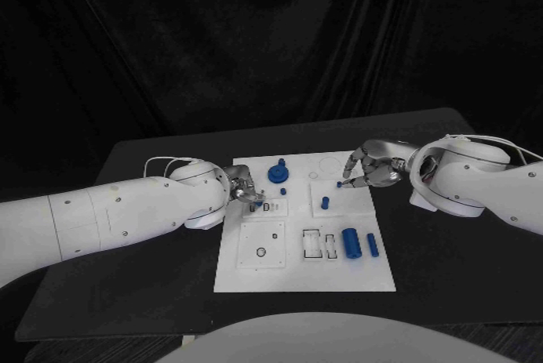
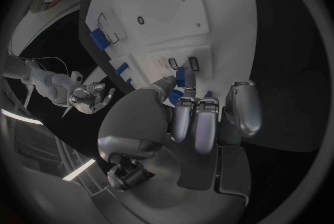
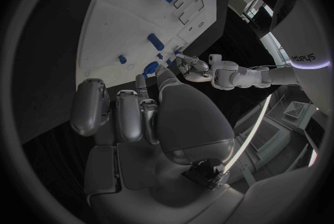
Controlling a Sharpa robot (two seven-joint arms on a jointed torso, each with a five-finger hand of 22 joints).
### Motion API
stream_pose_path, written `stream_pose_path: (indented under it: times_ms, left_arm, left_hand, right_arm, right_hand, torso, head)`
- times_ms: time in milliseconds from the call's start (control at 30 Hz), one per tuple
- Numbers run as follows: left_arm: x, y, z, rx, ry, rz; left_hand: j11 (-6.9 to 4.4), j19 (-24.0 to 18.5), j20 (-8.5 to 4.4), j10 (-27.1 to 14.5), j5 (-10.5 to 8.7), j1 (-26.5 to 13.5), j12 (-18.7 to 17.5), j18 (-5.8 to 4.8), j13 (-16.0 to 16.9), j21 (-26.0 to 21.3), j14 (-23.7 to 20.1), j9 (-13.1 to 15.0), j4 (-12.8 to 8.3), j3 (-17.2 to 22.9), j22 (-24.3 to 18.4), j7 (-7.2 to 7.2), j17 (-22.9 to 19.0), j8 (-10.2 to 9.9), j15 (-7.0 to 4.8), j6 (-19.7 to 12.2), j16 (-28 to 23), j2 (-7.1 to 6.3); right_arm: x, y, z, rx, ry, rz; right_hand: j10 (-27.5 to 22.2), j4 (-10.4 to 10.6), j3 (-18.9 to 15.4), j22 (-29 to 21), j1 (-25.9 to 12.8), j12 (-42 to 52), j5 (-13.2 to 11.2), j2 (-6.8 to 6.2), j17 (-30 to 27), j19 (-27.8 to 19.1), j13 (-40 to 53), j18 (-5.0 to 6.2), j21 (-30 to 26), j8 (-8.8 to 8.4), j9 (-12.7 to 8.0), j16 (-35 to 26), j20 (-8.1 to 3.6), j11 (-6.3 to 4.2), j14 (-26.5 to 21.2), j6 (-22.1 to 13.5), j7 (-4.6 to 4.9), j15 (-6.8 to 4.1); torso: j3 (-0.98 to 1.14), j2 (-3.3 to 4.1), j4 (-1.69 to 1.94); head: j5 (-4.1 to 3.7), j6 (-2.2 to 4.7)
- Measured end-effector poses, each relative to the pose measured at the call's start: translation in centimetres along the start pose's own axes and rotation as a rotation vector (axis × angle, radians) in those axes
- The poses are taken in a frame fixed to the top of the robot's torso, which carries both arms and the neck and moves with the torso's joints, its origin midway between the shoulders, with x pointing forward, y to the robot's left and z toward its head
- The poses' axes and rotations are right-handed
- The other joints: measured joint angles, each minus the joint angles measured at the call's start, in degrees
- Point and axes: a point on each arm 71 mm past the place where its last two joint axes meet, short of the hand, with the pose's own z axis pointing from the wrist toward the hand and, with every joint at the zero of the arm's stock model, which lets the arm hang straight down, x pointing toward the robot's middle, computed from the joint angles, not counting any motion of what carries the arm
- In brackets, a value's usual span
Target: Assemble the parts on the task board
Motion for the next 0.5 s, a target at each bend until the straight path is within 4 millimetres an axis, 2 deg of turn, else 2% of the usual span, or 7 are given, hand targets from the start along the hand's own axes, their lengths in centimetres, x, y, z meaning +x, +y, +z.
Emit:
stream_pose_path:
  times_ms: [500]
  left_arm:
    - [0.70, -0.11, -0.15, 0.014, 0.002, 0.001]
  left_hand:
    - [0.00, 0.0, 0.00, 0.0, -0.22, -0.3, 0.2, 0.00, 0.0, 0.0, 0.0, 0.2, 0.4, -0.2, 0.0, -0.20, 0.0, 0.0, 0.01, 0.2, 0.0, 0.18]
  right_arm:
    - [0.08, -0.02, 0.04, 0.000, 0.001, 0.001]
  right_hand:
    - [0.0, -0.2, 0.2, 0.0, 0.0, 0.0, 0.4, 0.00, 0.0, 0.0, 0.0, 0.00, 0.0, 0.00, 0.0, 0.0, 0.00, 0.00, 0.0, 0.0, 0.00, 0.00]
  torso:
    - [0.02, -0.03, 0.02]
  head:
    - [-0.07, 0.00]
